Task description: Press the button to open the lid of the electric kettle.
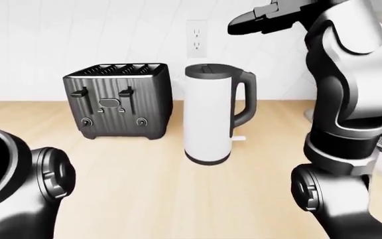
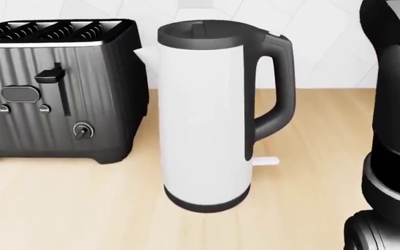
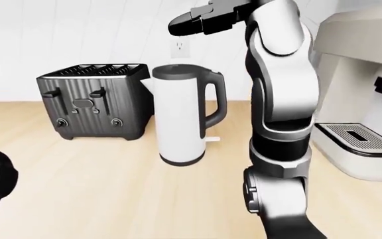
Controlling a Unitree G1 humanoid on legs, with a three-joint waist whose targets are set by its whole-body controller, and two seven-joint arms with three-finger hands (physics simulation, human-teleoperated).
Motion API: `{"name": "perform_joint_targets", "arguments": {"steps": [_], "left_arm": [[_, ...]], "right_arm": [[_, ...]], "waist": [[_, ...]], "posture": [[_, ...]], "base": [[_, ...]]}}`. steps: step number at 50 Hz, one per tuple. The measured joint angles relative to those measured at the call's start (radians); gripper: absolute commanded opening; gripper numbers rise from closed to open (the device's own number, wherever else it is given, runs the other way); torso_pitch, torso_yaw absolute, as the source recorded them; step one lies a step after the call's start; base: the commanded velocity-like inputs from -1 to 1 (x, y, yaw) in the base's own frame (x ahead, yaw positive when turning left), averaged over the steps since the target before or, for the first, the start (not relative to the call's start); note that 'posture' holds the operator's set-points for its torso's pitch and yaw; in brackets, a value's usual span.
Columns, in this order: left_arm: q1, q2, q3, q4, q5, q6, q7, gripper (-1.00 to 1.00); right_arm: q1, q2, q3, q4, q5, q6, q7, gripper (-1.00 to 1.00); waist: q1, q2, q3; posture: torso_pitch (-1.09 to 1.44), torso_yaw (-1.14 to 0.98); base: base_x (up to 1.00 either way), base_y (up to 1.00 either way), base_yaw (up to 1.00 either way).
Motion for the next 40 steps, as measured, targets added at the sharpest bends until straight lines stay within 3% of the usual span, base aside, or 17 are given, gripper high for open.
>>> {"name": "perform_joint_targets", "arguments": {"steps": [18, 26, 40], "left_arm": [[-0.007, -0.013, 0.008, -0.009, 0.027, 0.016, -0.019, 1.00], [-0.003, -0.020, 0.005, -0.010, 0.034, 0.018, -0.022, 1.00], [0.003, -0.017, 0.009, -0.011, 0.039, 0.016, -0.027, 1.00]], "right_arm": [[-0.052, -0.081, -0.030, 0.338, -0.072, -0.162, 0.028, 1.00], [-0.054, -0.082, -0.018, 0.455, -0.091, -0.224, 0.034, 1.00], [-0.151, -0.073, -0.004, 0.804, -0.156, -0.359, 0.037, 1.00]], "waist": [[-0.005, 0.002, -0.004], [-0.006, 0.003, -0.004], [-0.006, 0.008, -0.003]], "posture": [[-0.57, 0.00], [-0.57, 0.00], [-0.57, 0.00]], "base": [[0.00, 0.00, 0.00], [0.00, 0.00, 0.00], [0.00, 0.00, 0.00]]}}
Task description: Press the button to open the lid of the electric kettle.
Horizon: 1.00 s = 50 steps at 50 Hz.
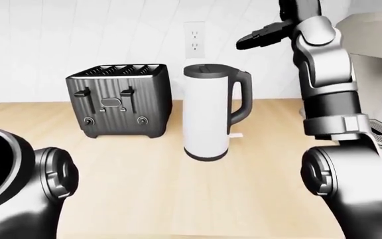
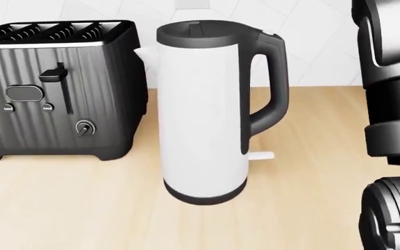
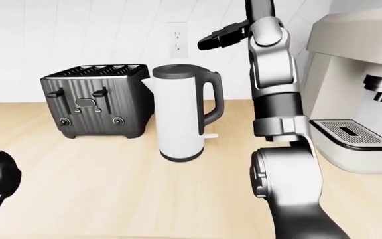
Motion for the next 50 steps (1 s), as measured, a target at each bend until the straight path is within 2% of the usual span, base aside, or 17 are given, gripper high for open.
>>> {"name": "perform_joint_targets", "arguments": {"steps": [13, 26, 50], "left_arm": [[-0.001, -0.007, -0.006, -0.002, 0.010, 0.007, -0.008, 1.00], [0.001, -0.019, -0.011, -0.010, 0.025, 0.010, -0.015, 1.00], [0.001, -0.032, -0.010, -0.021, 0.043, 0.019, -0.026, 1.00]], "right_arm": [[-0.069, -0.005, 0.001, 0.223, -0.033, -0.103, -0.006, 1.00], [-0.121, -0.023, 0.003, 0.363, -0.063, -0.171, -0.020, 1.00], [-0.109, -0.038, -0.004, 0.488, -0.094, -0.219, -0.044, 1.00]], "waist": [[0.002, 0.001, -0.001], [0.001, 0.000, -0.005], [0.003, 0.001, -0.003]], "posture": [[-0.57, 0.00], [-0.57, 0.00], [-0.57, 0.00]], "base": [[0.00, 0.00, 0.00], [0.00, 0.00, 0.00], [0.00, 0.00, 0.00]]}}
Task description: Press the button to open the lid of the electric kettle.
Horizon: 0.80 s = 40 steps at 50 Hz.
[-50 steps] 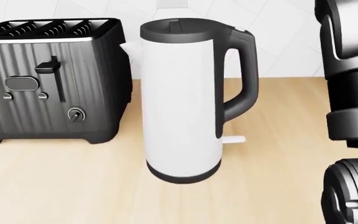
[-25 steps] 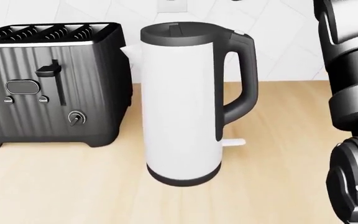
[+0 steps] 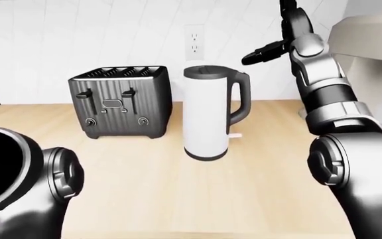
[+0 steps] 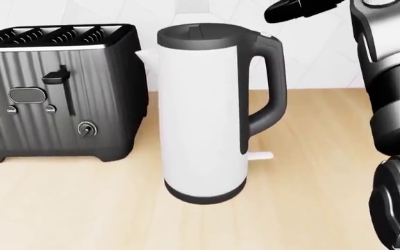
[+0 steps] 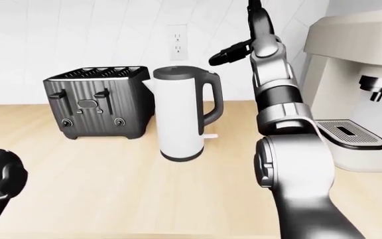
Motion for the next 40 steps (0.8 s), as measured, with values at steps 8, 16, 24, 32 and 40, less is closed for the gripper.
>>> {"name": "perform_joint_targets", "arguments": {"steps": [8, 16, 24, 32, 40], "left_arm": [[0.001, -0.003, -0.001, -0.005, 0.002, 0.004, -0.003, 1.00], [0.006, -0.006, -0.003, -0.003, 0.009, 0.004, -0.010, 1.00], [0.005, -0.010, -0.004, -0.007, 0.016, 0.005, -0.012, 1.00], [0.002, -0.013, -0.003, -0.004, 0.021, 0.008, -0.018, 1.00], [0.004, -0.019, -0.008, -0.006, 0.029, 0.007, -0.021, 1.00]], "right_arm": [[-0.009, 0.009, 0.003, 0.042, -0.008, -0.013, -0.011, 1.00], [-0.035, 0.014, 0.003, 0.066, -0.015, -0.020, -0.019, 1.00], [-0.043, 0.010, -0.002, 0.081, -0.018, -0.020, -0.028, 1.00], [-0.055, 0.012, -0.002, 0.110, -0.025, -0.028, -0.044, 1.00], [-0.069, 0.017, -0.004, 0.137, -0.033, -0.025, -0.054, 1.00]], "waist": [[0.001, 0.001, 0.000], [0.002, 0.000, 0.000], [0.003, -0.002, -0.002], [0.003, -0.002, -0.003], [0.003, -0.001, -0.002]], "posture": [[-0.57, 0.00], [-0.57, 0.00], [-0.57, 0.00], [-0.57, 0.00], [-0.57, 0.00]], "base": [[0.00, 0.00, 0.00], [0.00, 0.00, 0.00], [0.00, 0.00, 0.00], [0.00, 0.00, 0.00], [0.00, 0.00, 0.00]]}}
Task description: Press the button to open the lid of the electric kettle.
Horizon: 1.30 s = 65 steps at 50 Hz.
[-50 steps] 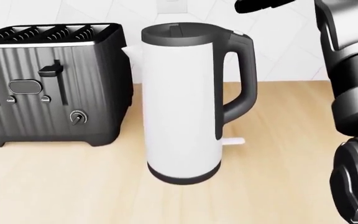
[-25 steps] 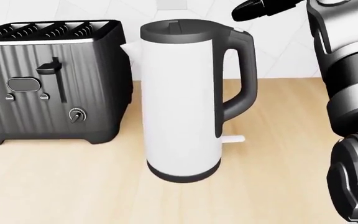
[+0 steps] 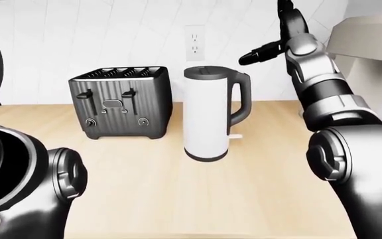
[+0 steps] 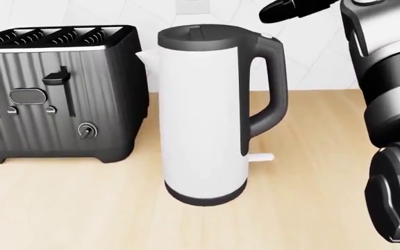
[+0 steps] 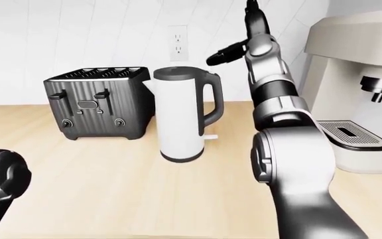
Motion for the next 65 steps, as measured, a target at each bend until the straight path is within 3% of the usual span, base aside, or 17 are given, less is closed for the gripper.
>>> {"name": "perform_joint_targets", "arguments": {"steps": [25, 65], "left_arm": [[0.004, -0.013, 0.000, -0.003, 0.022, 0.005, -0.017, 1.00], [0.000, -0.025, -0.003, -0.009, 0.039, 0.013, -0.028, 1.00]], "right_arm": [[0.004, 0.021, -0.021, 0.033, 0.020, 0.000, -0.138, 1.00], [0.047, 0.022, -0.024, 0.047, 0.012, -0.013, -0.177, 1.00]], "waist": [[0.003, 0.000, 0.001], [0.006, -0.005, -0.003]], "posture": [[-0.57, 0.00], [-0.57, 0.00]], "base": [[0.00, 0.00, 0.00], [0.00, 0.00, 0.00]]}}
